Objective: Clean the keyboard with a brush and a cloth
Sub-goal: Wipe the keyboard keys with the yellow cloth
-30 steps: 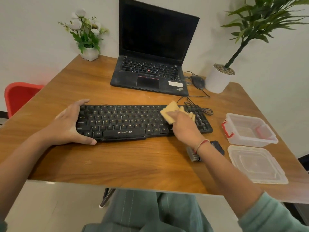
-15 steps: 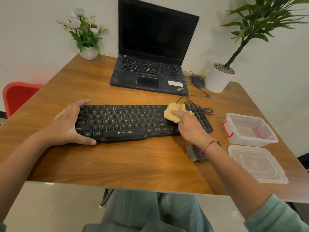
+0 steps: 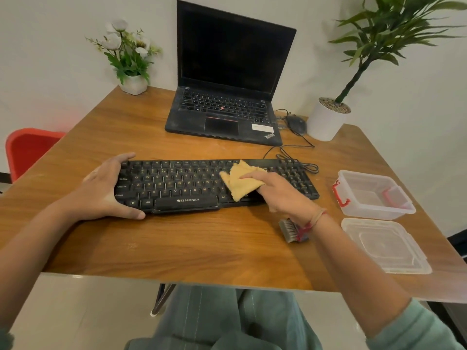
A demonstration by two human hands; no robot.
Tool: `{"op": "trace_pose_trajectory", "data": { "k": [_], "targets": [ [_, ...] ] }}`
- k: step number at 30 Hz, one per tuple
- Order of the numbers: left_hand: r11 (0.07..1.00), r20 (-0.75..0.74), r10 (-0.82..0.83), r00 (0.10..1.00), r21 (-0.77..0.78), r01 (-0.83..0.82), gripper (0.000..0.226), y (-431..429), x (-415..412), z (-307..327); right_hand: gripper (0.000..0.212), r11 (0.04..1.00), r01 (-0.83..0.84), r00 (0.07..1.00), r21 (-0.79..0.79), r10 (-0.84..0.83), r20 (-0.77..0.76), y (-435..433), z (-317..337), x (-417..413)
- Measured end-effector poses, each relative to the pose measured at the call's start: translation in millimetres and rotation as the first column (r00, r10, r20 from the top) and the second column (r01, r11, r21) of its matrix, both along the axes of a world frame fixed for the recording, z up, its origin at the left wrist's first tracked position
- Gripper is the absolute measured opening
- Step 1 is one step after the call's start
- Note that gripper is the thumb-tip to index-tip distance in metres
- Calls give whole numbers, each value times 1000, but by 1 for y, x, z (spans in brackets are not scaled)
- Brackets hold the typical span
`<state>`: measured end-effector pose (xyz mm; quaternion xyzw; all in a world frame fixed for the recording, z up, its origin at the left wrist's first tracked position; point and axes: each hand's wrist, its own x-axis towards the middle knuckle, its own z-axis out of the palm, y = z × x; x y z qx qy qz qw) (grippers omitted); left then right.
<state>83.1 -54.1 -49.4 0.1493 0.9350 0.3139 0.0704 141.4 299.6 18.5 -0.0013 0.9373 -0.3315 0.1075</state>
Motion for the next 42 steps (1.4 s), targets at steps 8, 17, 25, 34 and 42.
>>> {"op": "trace_pose_trajectory", "data": {
  "k": [8,17,25,34,42],
  "targets": [
    [1000,6,-2,1000,4,2,128,-2,-1,-3,32,769,436,822,-467,-552,-142,103,38,-7],
    [1000,-12,0,1000,8,0,128,0,-1,-2,51,850,272,962,452,-234,-139,30,-30,-12],
    [1000,-18,-7,1000,-7,6,126,2,0,0,57,870,173,985,461,-141,-104,40,-14,-4],
    [1000,-17,3,1000,0,-3,126,2,1,1,61,912,82,991,401,-31,-133,7,-24,16],
    [1000,-12,17,1000,18,-17,123,4,2,2,57,898,167,982,408,-116,-147,13,-17,15]
  ]
}}
